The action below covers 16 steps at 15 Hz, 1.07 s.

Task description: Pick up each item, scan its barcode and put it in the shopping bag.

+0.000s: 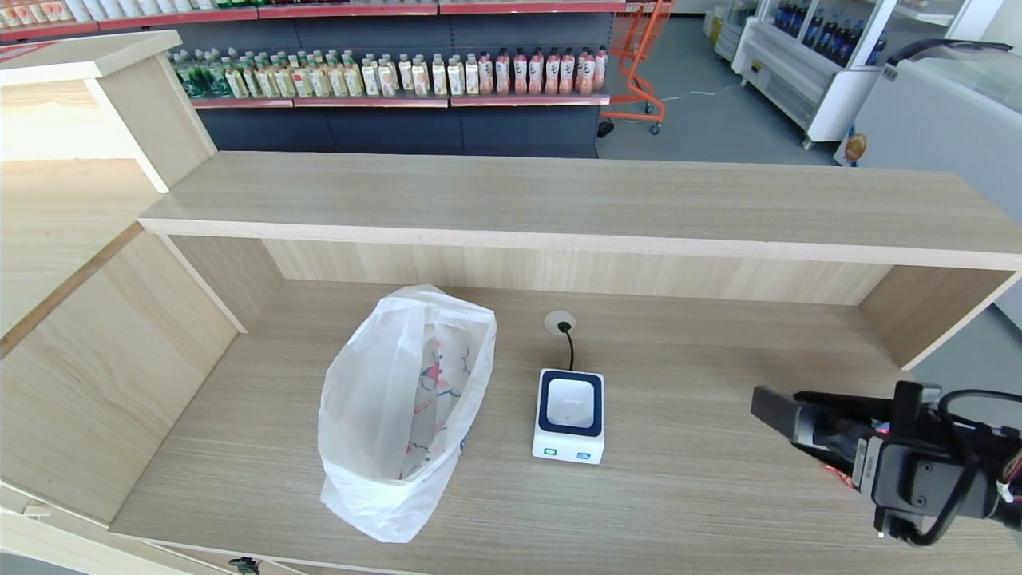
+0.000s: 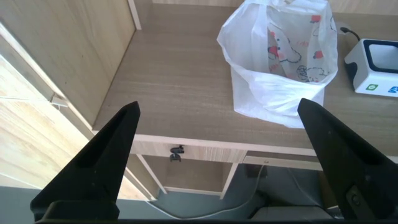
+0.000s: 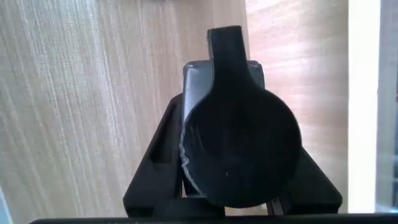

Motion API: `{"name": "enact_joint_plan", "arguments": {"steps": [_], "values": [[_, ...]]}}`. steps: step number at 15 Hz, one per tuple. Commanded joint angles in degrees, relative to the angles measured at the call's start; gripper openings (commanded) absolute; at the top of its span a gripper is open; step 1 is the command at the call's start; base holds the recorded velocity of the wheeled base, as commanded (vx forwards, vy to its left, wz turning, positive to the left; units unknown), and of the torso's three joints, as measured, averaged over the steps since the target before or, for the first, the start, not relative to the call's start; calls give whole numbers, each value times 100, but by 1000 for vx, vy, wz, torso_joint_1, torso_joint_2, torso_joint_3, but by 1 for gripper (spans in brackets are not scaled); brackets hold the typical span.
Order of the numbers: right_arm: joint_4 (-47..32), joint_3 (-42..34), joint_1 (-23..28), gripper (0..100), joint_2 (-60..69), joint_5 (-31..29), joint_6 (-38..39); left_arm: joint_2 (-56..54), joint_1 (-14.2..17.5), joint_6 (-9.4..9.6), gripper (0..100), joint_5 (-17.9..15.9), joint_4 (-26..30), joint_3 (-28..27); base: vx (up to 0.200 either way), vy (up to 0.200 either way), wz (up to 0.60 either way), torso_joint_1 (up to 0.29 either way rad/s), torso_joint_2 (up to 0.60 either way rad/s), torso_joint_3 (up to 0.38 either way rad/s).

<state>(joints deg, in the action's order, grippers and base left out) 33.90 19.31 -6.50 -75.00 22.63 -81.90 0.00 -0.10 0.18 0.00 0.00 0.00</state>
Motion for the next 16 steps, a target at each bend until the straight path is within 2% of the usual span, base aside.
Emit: {"name": "enact_joint_plan", "arguments": {"steps": [1,2,3,5,6,9,11,12,13,14,16], "values": [[213,-33,-1,0,-191,1060,-1971,0,1,-1,100,9,0,0,0,0,0,0,0,0],[205,-33,-9,0,-208,1297,-2568,0,1,-1,100,0,0,0,0,0,0,0,0,0],[178,29,-80,0,-173,1763,-4010,0,1,-1,100,0,0,0,0,0,0,0,0,0],[2,-76,-862,0,-208,1780,-5363,0,1,-1,100,0,0,0,0,0,0,0,0,0],[20,-50,-1222,0,-182,1789,-5785,0,1,-1,100,0,0,0,0,0,0,0,0,0],[64,3,-1917,0,-279,1798,-6233,0,1,-1,100,0,0,0,0,0,0,0,0,0],[73,82,-2145,0,-402,1798,-6594,0,1,-1,100,0,0,0,0,0,0,0,0,0],[231,90,-2497,0,-560,1824,-6769,0,1,-1,100,0,0,0,0,0,0,0,0,0],[319,82,-2620,0,-604,1833,-6805,0,1,-1,100,9,0,0,0,0,0,0,0,0],[512,90,-2998,0,-639,1859,-6866,0,1,-1,100,0,0,0,0,0,0,0,0,0],[749,161,-3411,0,-639,1859,-6875,0,1,-1,100,0,0,0,0,0,0,0,0,0]]}}
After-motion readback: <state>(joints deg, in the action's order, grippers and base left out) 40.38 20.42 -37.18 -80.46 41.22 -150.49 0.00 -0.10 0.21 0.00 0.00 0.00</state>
